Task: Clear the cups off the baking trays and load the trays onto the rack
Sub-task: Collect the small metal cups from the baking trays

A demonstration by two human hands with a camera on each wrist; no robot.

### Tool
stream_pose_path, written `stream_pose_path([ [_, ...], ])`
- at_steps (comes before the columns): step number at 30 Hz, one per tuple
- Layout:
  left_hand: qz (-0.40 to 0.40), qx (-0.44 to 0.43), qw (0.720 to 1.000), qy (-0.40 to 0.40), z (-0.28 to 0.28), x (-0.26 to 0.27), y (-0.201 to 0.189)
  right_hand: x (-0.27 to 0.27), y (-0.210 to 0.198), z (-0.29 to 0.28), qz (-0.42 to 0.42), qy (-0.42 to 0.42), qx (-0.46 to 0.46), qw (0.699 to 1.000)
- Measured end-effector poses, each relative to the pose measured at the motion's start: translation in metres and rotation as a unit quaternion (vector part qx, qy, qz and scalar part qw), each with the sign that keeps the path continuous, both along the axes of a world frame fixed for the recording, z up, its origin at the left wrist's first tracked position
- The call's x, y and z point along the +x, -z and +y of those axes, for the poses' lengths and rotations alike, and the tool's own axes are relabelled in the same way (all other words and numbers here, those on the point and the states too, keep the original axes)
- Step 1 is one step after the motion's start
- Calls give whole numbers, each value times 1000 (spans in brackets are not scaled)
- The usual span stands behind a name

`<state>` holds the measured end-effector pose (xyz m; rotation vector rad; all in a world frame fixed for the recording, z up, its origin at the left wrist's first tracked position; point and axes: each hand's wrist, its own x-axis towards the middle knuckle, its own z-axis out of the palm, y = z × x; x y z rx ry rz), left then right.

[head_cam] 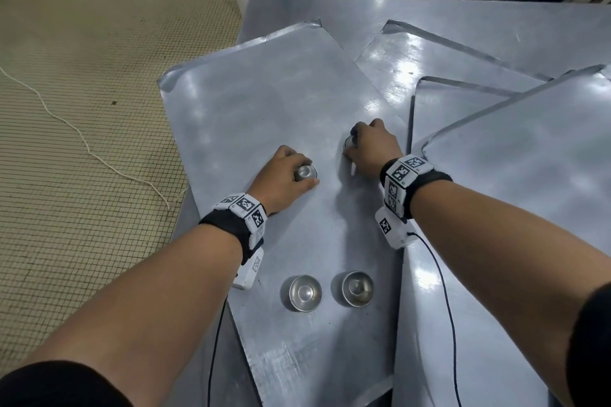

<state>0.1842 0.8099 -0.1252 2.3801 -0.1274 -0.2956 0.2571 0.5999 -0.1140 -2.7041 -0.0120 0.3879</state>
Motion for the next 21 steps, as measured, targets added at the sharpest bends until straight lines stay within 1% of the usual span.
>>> stream_pose_path([
  [5,-23,-28,999,-31,-1,-7,-5,-18,-5,-3,-18,-11,29,999],
  [10,-4,-79,993,-84,-1,-22,-7,-36,-9,-7,8,1,22,1000],
  [12,1,-85,993,-78,-1,-27,-7,-43,-11,-8,7,3,24,1000],
  [17,20,-57,997,-51,-1,-38,-11,-60,-20,-11,1,8,52,999],
  [21,10,-50,998,-44,0,-53,-16,-75,-20,-18,2,-2,55,999],
])
